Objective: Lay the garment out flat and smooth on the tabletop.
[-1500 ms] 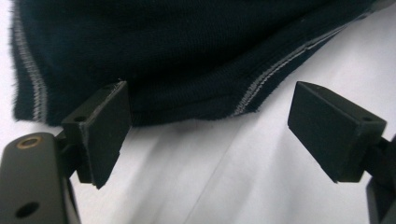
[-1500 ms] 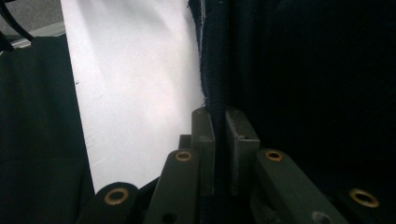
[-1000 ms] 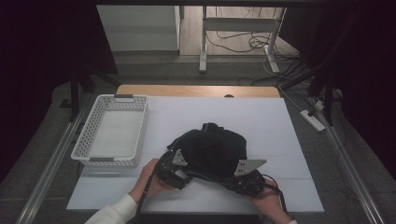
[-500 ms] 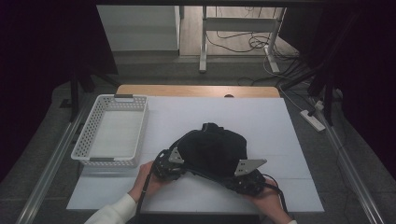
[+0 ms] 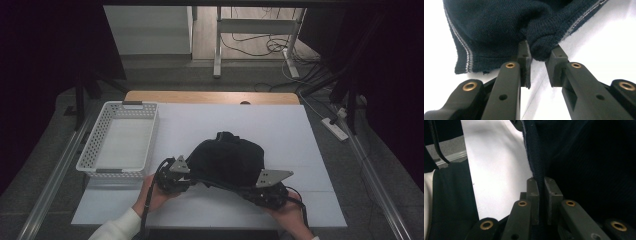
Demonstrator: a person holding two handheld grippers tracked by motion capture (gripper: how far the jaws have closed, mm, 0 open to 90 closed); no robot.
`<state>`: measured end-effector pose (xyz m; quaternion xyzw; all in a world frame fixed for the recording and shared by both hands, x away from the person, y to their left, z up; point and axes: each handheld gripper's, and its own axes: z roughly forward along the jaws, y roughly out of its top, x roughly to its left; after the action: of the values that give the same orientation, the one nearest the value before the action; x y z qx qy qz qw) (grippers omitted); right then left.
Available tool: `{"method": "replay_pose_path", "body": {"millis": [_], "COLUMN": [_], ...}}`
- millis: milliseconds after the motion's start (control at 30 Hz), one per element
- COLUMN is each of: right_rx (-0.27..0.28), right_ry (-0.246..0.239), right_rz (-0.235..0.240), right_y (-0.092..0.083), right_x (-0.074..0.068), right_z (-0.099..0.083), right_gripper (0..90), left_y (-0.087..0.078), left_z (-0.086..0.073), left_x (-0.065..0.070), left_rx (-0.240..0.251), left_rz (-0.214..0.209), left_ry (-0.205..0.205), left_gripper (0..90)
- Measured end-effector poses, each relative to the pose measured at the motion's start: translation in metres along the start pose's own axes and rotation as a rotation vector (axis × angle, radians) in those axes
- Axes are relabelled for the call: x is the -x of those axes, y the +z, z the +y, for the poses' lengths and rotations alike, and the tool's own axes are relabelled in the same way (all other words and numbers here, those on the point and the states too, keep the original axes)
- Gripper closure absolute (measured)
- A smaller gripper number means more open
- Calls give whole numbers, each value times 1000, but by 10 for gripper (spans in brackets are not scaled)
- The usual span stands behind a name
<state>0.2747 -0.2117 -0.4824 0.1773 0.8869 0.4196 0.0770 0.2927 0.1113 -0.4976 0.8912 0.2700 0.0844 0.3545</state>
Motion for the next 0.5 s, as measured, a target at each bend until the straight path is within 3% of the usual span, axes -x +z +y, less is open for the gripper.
{"method": "replay_pose_path", "body": {"millis": [500], "right_rx": [38], "right_ry": [-5], "right_rz": [-38], "right_y": [-7], "right_x": [6], "right_z": [12], "right_gripper": [841], "left_y": [-13], "left_z": [10], "left_x": [-7], "left_rx": [56], "left_rz": [-25], "left_ry": [-26], "left_gripper": [745]}}
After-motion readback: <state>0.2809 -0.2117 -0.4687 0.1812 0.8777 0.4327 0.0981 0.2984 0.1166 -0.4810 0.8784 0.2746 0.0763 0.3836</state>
